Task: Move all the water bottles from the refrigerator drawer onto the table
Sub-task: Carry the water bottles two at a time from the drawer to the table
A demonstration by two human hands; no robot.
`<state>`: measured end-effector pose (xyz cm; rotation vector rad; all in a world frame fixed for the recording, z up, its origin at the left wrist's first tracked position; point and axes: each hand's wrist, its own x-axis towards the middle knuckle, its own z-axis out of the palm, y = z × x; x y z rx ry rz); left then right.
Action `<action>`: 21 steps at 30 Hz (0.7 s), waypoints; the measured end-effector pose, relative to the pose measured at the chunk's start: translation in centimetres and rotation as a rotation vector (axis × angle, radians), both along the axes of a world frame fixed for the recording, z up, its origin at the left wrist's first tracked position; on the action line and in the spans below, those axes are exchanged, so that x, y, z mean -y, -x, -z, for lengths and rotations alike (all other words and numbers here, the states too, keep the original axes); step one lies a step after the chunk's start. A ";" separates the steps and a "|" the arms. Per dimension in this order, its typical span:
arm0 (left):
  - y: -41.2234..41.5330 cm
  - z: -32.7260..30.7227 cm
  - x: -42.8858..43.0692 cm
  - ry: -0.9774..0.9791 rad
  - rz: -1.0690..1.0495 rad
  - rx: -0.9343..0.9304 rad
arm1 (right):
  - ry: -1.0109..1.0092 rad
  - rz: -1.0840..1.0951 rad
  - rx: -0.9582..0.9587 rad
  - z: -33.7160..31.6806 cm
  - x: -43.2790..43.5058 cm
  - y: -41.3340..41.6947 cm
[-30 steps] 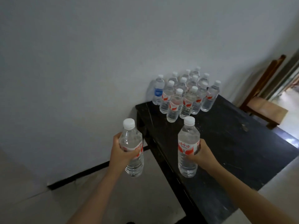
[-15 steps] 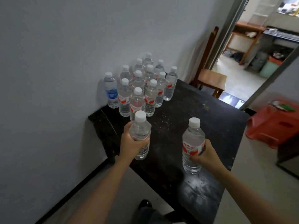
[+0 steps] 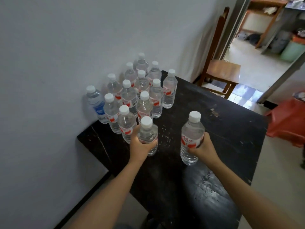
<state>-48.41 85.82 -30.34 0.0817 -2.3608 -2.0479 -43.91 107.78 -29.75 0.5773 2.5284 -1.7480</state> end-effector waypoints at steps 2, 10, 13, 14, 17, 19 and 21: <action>0.6 0.5 0.0 0.006 0.001 0.012 | 0.021 -0.021 0.006 0.5 0.3 2.0; 0.8 2.9 0.2 0.025 0.019 0.057 | 0.050 -0.108 -0.035 1.1 2.9 8.5; 0.5 3.3 0.3 0.039 0.035 0.061 | 0.053 -0.148 -0.048 1.4 3.9 10.1; 0.6 3.4 0.3 0.049 0.041 0.061 | 0.053 -0.163 -0.047 1.6 4.1 10.6; 0.9 3.4 0.7 0.052 0.043 0.082 | 0.062 -0.194 -0.012 2.6 4.6 11.3; 1.2 3.4 0.9 0.047 0.037 0.087 | 0.061 -0.204 -0.002 3.3 4.8 11.1; 1.4 3.5 1.0 0.054 0.045 0.081 | 0.055 -0.219 -0.003 4.0 4.8 11.0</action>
